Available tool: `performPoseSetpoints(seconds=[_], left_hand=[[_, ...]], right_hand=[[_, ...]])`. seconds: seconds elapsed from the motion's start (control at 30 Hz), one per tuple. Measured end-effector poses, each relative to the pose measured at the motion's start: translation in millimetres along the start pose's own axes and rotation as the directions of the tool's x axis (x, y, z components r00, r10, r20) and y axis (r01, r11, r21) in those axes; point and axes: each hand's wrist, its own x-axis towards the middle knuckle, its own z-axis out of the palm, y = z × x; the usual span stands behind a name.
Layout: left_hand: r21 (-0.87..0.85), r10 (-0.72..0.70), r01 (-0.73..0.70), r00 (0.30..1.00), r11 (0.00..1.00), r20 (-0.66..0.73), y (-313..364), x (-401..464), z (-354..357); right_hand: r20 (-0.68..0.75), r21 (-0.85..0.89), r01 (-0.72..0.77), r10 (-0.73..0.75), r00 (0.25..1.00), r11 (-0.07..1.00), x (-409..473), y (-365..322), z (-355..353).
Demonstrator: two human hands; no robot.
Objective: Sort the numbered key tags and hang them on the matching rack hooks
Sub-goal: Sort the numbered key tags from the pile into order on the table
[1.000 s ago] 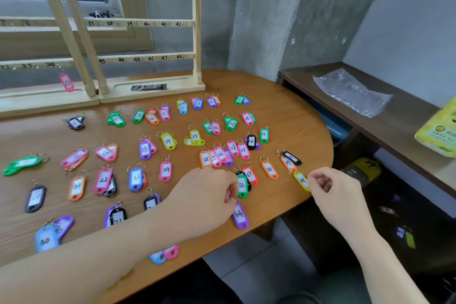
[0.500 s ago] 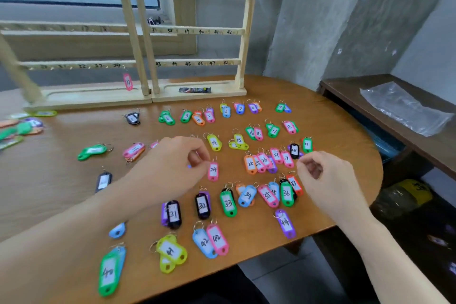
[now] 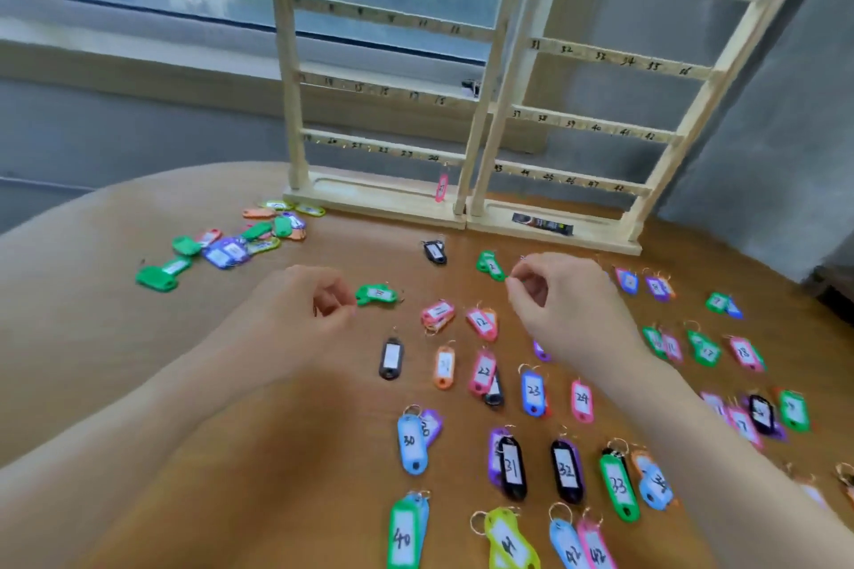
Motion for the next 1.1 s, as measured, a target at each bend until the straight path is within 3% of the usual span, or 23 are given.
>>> performPoseSetpoints(seconds=[0.17, 0.3, 0.4, 0.5, 0.7, 0.83, 1.1], left_hand=[[0.092, -0.128, 0.146, 0.975, 0.985, -0.184, -67, 29, -31], [0.075, -0.156, 0.21, 0.883, 0.975, -0.443, -104, 62, -45], [0.228, -0.129, 0.293, 0.83, 0.928, -0.543, -115, 86, -39], [0.297, -0.105, 0.299, 0.842, 0.907, -0.528, -121, 104, -27], [0.467, 0.113, 0.092, 0.913, 0.88, -0.392, -133, 115, -19], [0.528, 0.078, 0.087, 0.956, 0.845, -0.283, -138, 117, -18], [0.509, 0.128, 0.071, 0.93, 0.858, -0.345, -138, 119, -17]], right_hand=[[0.1, -0.101, 0.117, -0.107, 0.989, 0.988, 52, -48, 27], [0.155, -0.114, 0.231, -0.212, 0.965, 0.966, 96, -87, 56], [0.22, -0.062, 0.257, -0.238, 0.946, 0.964, 129, -109, 90], [0.289, 0.018, 0.206, -0.202, 0.936, 0.978, 159, -118, 132], [0.275, 0.176, 0.178, -0.222, 0.936, 0.968, 203, -123, 189], [0.239, 0.245, 0.224, -0.282, 0.929, 0.943, 209, -127, 210], [0.106, 0.262, 0.368, -0.406, 0.908, 0.892, 201, -125, 224]])
